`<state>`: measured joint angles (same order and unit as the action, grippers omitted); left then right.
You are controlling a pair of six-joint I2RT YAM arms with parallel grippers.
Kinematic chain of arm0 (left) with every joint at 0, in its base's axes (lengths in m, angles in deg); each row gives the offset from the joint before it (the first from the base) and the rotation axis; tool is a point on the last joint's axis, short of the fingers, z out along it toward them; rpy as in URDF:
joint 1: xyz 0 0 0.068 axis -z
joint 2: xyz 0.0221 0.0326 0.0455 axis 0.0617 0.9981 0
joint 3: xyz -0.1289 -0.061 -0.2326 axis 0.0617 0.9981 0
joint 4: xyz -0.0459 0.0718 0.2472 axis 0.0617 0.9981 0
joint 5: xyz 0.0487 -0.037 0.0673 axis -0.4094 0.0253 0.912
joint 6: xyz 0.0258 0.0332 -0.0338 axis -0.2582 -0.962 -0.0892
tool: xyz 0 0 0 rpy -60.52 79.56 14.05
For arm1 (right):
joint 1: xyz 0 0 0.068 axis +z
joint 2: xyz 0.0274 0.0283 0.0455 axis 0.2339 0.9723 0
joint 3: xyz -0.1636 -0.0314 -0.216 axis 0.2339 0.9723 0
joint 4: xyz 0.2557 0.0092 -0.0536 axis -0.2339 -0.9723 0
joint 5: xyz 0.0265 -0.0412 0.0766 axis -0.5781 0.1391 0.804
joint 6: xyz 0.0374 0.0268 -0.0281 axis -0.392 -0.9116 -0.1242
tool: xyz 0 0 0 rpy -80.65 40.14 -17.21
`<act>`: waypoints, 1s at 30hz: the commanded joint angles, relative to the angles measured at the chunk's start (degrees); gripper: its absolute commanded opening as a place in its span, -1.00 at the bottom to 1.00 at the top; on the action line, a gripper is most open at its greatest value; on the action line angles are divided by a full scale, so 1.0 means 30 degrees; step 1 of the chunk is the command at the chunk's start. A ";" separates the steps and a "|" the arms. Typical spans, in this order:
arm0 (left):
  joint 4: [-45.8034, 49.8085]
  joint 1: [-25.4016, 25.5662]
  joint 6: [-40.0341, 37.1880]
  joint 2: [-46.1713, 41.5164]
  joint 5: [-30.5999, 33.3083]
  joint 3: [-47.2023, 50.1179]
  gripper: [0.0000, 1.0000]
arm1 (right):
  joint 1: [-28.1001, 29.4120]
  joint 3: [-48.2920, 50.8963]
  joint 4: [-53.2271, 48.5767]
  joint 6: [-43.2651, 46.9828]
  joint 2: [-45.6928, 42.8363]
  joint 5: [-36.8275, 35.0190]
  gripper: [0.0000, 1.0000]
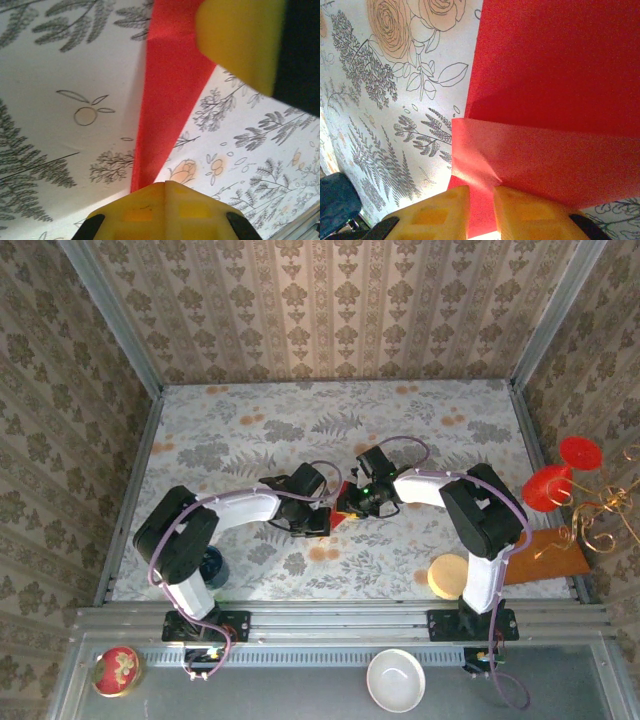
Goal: Fold a paper plane with a square sheet of paper (pick it up from the middle)
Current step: Fold the wing for the fifth time at the center of the table.
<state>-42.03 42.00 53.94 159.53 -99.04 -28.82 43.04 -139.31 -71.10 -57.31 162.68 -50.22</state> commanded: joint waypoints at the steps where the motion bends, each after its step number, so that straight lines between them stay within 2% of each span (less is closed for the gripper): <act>1: 0.0342 0.0068 -0.0101 0.0199 0.0464 -0.0594 -0.93 | -0.0025 -0.0114 -0.1155 0.0234 0.1022 -0.0998 -0.52; 15: -0.1187 -0.0473 0.0178 0.1722 -0.0120 -0.0292 -0.96 | -0.0025 -0.0121 -0.1249 0.0278 0.1057 -0.0995 -0.52; 23: -0.1100 -0.0429 0.0198 0.0901 -0.0342 0.1554 -1.00 | -0.0027 -0.0253 -0.1846 0.0329 0.1225 -0.1517 -0.52; 30: 0.0338 -0.0154 -0.0719 0.0217 -0.0225 0.2395 -1.00 | -0.0041 -0.0320 -0.2090 0.0248 0.1439 -0.1712 -0.53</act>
<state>-50.51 40.65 53.68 160.60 -100.31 -24.67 43.06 -140.84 -73.02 -57.28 163.62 -50.24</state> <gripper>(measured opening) 0.050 0.236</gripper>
